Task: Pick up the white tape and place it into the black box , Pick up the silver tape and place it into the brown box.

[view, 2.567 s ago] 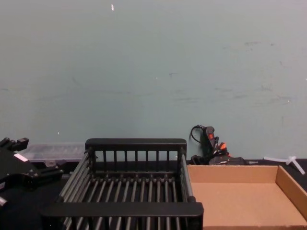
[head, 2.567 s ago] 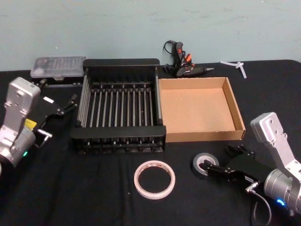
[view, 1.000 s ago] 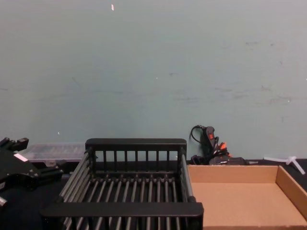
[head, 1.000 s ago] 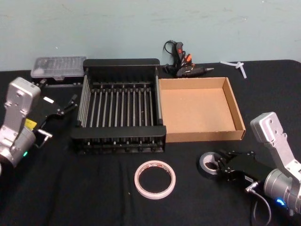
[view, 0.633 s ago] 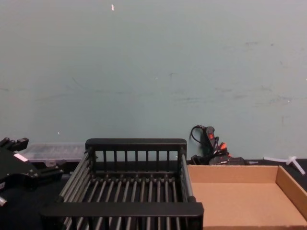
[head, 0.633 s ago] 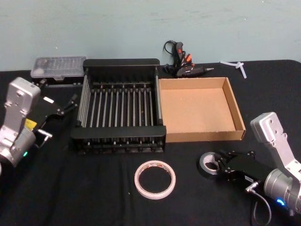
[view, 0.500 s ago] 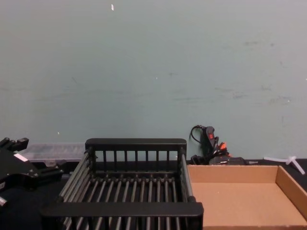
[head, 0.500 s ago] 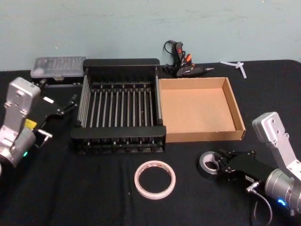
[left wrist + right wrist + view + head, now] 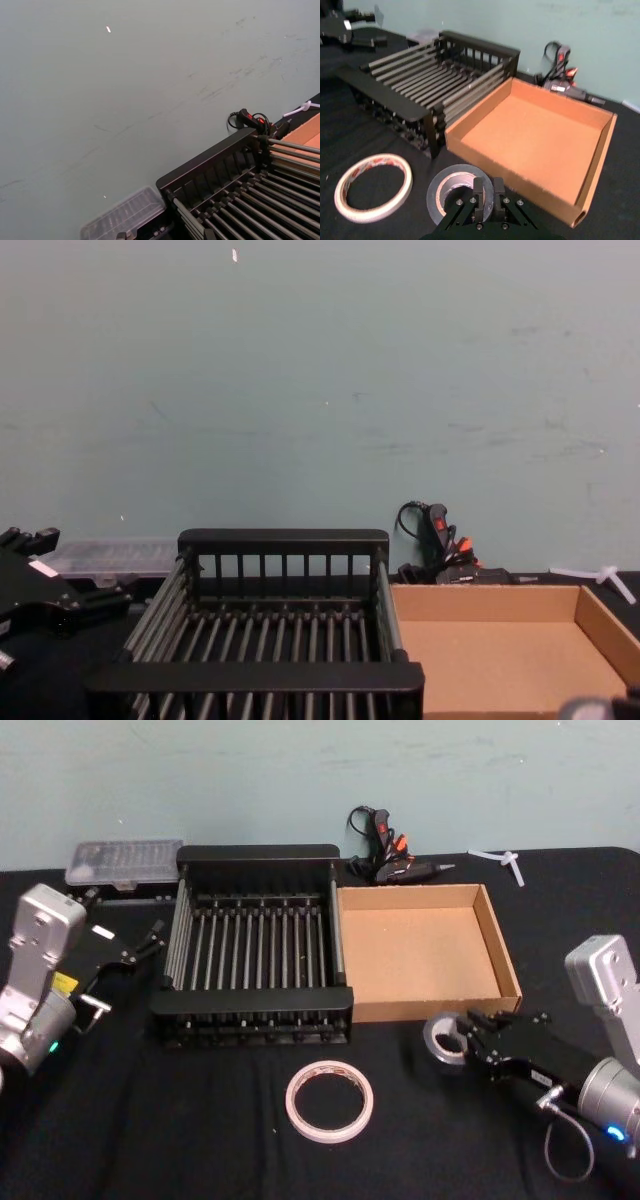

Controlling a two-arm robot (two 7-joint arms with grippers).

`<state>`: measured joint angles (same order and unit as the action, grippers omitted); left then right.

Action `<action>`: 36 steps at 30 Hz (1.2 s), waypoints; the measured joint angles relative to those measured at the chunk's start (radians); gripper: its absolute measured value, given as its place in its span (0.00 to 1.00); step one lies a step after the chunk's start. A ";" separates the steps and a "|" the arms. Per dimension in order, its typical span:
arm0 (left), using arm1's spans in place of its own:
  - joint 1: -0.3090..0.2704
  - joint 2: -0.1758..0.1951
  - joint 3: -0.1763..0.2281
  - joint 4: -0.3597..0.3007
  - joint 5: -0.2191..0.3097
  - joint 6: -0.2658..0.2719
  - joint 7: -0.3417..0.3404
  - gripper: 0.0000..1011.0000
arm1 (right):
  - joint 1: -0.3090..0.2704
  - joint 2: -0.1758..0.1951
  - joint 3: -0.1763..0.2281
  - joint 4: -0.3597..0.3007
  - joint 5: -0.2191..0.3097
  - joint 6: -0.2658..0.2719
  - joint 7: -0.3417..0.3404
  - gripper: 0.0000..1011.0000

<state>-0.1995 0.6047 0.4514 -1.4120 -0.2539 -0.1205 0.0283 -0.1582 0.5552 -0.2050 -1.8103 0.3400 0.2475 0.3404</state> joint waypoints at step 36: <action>0.000 0.000 0.000 0.000 0.000 0.000 0.000 0.99 | 0.387 -0.177 -0.079 0.283 -0.115 0.049 -0.079 0.13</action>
<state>-0.1995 0.6047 0.4514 -1.4120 -0.2539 -0.1205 0.0283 0.2285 0.3787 -0.2836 -1.5273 0.2250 0.2960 0.2615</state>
